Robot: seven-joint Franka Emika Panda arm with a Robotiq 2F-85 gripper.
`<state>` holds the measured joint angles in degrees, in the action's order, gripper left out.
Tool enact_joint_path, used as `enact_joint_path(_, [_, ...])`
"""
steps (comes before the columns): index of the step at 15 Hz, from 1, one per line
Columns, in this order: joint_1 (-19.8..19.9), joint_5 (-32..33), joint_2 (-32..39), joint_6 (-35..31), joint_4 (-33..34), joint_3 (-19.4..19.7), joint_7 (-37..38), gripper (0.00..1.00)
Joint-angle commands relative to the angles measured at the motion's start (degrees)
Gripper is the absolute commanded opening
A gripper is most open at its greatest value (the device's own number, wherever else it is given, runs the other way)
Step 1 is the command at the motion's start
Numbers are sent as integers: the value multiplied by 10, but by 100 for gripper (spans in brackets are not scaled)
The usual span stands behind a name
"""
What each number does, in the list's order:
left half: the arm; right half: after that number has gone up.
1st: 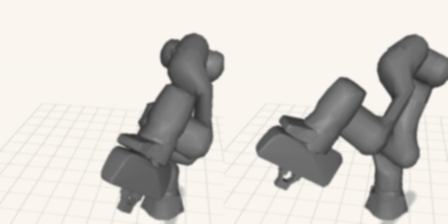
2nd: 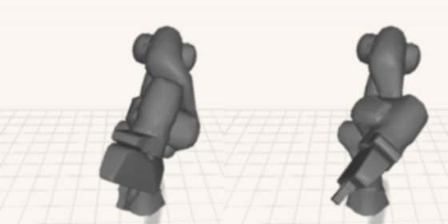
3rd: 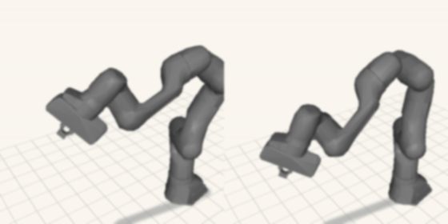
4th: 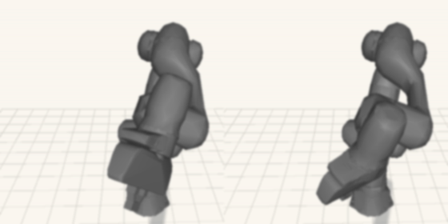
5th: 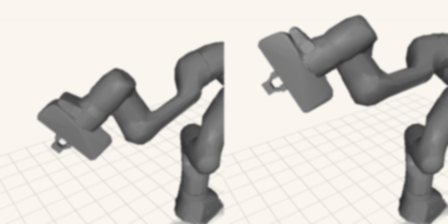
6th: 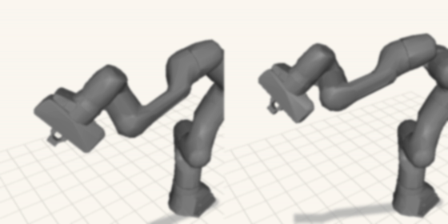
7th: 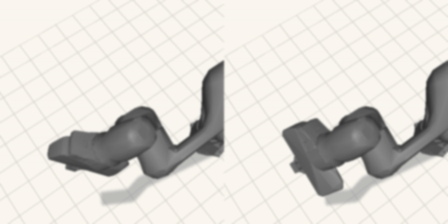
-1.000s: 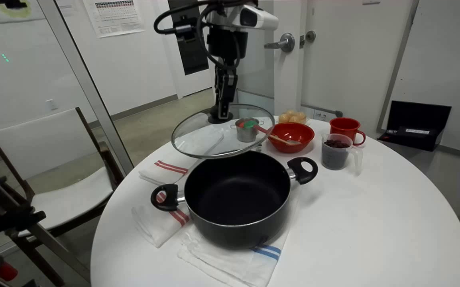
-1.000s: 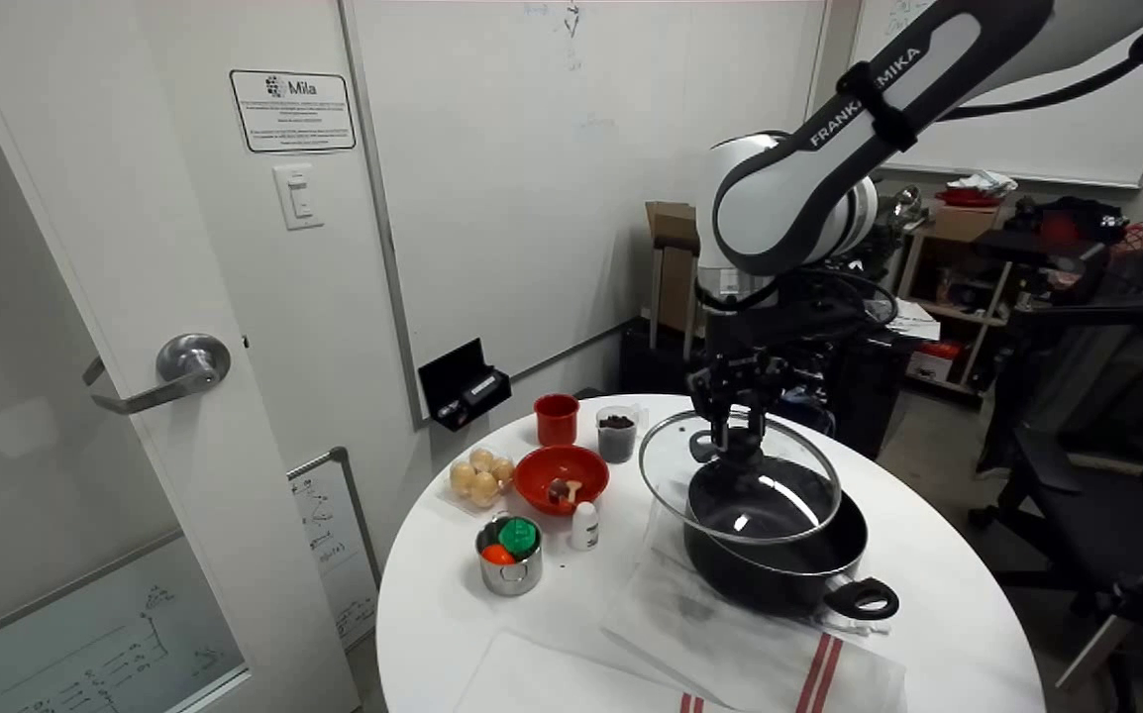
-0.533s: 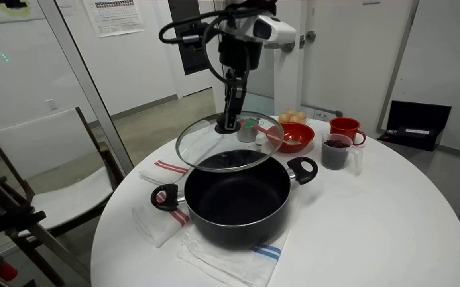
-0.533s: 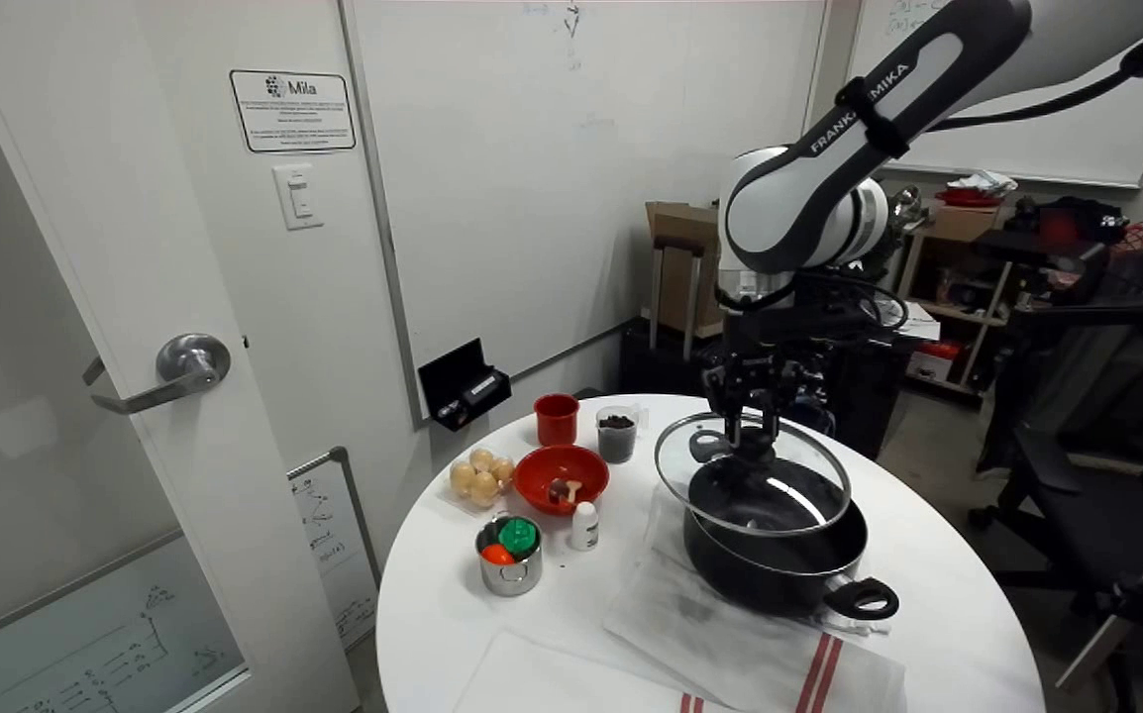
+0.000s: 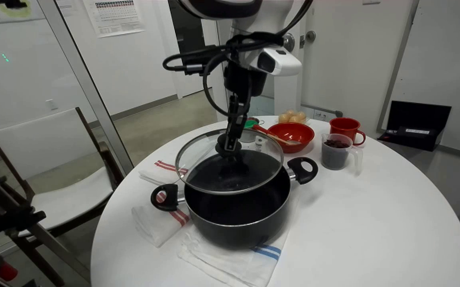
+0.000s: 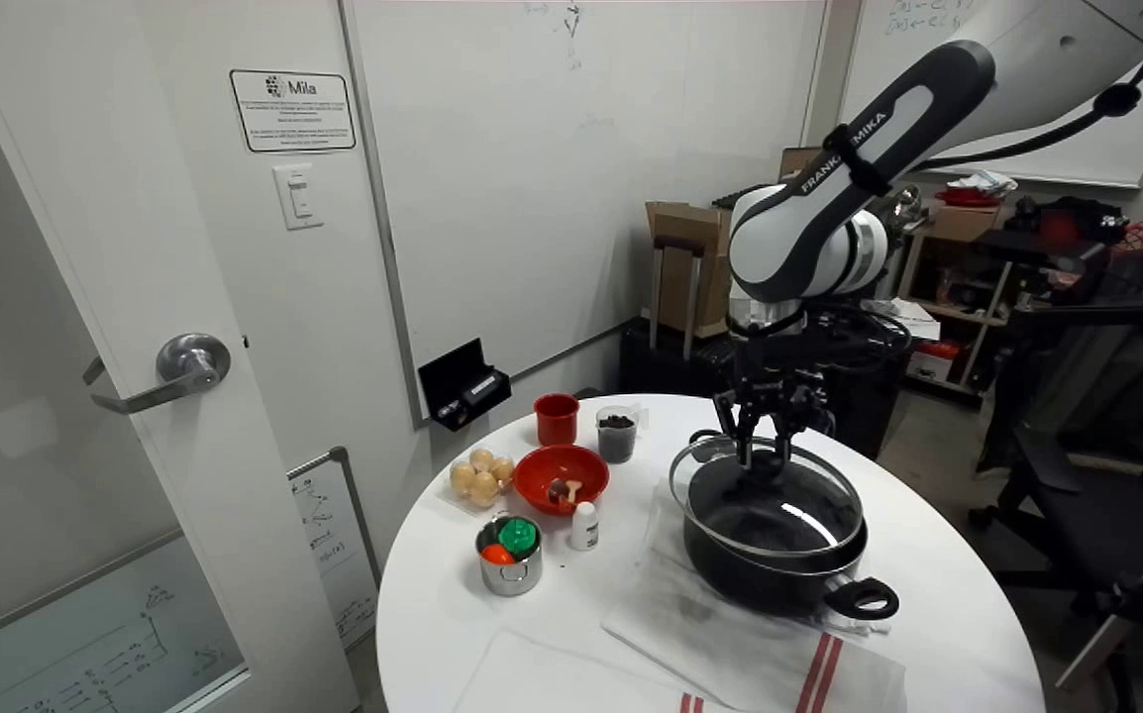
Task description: Put the lid on the pot
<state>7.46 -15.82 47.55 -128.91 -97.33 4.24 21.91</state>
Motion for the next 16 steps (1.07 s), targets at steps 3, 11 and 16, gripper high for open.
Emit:
enact_joint_path(3, [12, -25, 30, 13, 44, 4, 9, 25])
enact_joint_path(11, [21, -38, 65, 13, 71, 1, 12, 25])
enact_joint_path(16, [34, -59, 68, 5, 65, -2, 5, 25])
